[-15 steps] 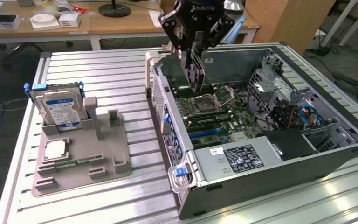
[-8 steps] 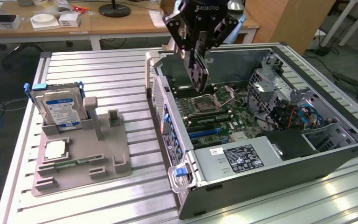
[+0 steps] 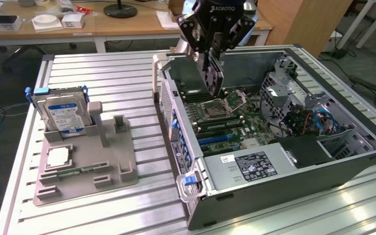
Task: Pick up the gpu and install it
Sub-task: 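Pick up the gpu and move the gpu toward the slot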
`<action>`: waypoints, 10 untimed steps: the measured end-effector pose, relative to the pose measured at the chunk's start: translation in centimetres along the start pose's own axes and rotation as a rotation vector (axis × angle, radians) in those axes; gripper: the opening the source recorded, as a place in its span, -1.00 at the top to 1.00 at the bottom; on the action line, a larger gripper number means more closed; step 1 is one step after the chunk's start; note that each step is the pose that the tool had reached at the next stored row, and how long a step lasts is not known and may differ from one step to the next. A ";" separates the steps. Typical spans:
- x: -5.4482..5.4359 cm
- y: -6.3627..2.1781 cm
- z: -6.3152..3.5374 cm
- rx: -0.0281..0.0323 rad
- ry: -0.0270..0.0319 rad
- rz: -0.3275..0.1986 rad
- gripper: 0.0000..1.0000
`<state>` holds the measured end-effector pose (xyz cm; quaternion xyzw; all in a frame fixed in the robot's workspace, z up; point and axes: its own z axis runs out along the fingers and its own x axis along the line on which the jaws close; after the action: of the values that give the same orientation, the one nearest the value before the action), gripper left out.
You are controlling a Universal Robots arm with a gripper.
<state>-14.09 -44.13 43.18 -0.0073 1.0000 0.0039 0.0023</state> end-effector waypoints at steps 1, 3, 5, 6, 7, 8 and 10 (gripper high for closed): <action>-0.1 0.00 -0.01 0.0001 0.0001 0.000 0.47; -0.3 0.00 0.00 0.0000 0.0001 0.000 0.47; -0.5 0.00 0.00 0.0000 0.0001 -0.001 0.47; -0.6 -0.01 0.00 0.0000 0.0000 -0.001 0.47; -0.7 -0.01 0.00 0.0000 0.0000 -0.001 0.47; -0.8 -0.01 0.00 0.0000 0.0000 -0.001 0.47; -1.1 -0.01 0.00 0.0001 0.0001 -0.002 0.47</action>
<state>-13.04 -44.13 43.18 -0.0081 1.0000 0.0038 0.0023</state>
